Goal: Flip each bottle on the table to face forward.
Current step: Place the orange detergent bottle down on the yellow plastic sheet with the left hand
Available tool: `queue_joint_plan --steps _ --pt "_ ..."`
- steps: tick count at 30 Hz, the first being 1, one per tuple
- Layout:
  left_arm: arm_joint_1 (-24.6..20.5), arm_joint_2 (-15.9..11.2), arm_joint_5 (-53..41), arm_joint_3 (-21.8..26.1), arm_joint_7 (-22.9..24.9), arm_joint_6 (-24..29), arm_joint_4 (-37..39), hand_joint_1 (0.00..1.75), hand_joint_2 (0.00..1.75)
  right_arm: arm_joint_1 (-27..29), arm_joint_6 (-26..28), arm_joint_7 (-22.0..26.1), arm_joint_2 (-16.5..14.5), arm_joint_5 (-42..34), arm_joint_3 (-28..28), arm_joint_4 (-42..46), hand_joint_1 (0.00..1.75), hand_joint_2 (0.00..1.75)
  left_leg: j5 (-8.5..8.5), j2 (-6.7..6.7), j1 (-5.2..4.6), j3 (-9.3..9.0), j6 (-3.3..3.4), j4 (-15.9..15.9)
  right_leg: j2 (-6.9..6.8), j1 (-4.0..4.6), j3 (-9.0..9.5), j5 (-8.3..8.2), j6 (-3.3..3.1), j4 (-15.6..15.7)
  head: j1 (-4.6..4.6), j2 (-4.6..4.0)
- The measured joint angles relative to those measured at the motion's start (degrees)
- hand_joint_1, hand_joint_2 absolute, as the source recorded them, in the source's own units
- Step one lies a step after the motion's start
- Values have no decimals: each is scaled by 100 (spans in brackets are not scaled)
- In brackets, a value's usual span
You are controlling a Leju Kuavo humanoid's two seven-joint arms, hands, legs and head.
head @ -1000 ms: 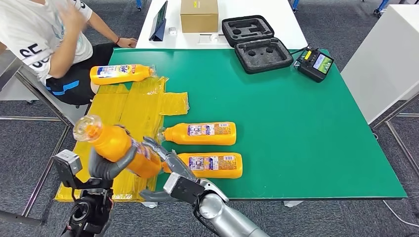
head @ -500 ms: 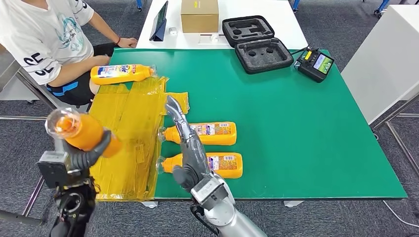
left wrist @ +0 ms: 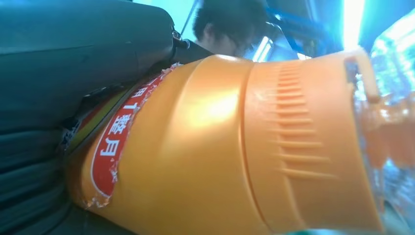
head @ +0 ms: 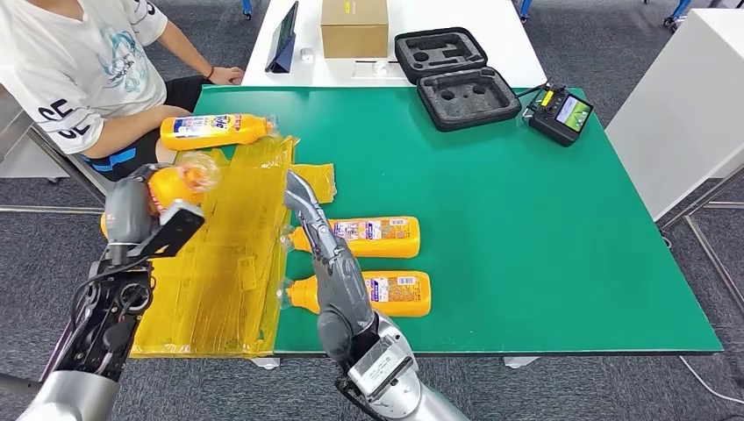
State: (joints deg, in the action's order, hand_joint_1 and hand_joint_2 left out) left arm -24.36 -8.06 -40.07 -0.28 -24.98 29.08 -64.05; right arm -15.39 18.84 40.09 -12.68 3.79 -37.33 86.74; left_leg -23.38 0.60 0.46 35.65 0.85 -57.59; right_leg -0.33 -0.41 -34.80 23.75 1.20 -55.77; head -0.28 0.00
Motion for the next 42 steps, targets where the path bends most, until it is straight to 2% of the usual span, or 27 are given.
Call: queue_joint_plan --steps 3,8,14,20,26,36,37,41,42 --pt "-435 -27 -603 -158 205 -171 800 175 175 -44 -157 0 -2 131 -82 -70 0 175 0 -4 0 1 0 0 0 0 0 -1 -2 0 0 0" --pt "-1080 -27 -1021 -387 366 -497 2097 175 175 -94 -387 0 -15 241 -229 -349 0 175 4 -2 2 0 0 0 1 3 -1 -4 -5 -1 0 0" --pt "-1622 -19 -1994 -852 865 -895 3135 175 175 -92 -609 -1 -16 330 -280 -573 0 175 5 -2 2 3 1 0 1 2 -2 -4 -5 -2 -1 0" --pt "-1898 19 -2227 -1169 1030 -1449 3656 175 175 -91 -696 0 -18 358 -280 -708 0 175 4 -3 1 5 1 0 1 1 -3 -3 -5 -1 -1 0" --pt "-2023 64 -2106 -1226 1016 -2032 3931 175 175 -91 -745 0 -20 410 -280 -799 0 175 5 -3 1 5 1 0 1 2 -4 -4 -5 -1 -1 0" --pt "-2125 98 -2032 -1226 1005 -2380 4169 175 175 -99 -792 0 -50 393 -279 -929 0 175 4 -3 1 5 1 0 1 2 -3 -4 -5 -1 -1 0" --pt "-2137 100 -2014 -1226 1007 -2424 4188 170 175 -102 -793 -1 -54 392 -279 -941 0 175 4 -3 1 5 1 0 1 2 -3 -4 -5 -1 -1 0" --pt "-2148 103 -1912 -1212 1010 -2502 4232 4 175 -119 -800 0 -78 383 -275 -986 0 175 5 -3 1 5 1 0 1 2 -2 -4 -5 -1 -1 0" --pt "-2147 103 -1878 -1203 1010 -2523 4238 0 131 -128 -805 0 -81 375 -275 -997 0 175 5 -4 1 5 1 0 1 2 -1 -4 -5 -1 -1 0"
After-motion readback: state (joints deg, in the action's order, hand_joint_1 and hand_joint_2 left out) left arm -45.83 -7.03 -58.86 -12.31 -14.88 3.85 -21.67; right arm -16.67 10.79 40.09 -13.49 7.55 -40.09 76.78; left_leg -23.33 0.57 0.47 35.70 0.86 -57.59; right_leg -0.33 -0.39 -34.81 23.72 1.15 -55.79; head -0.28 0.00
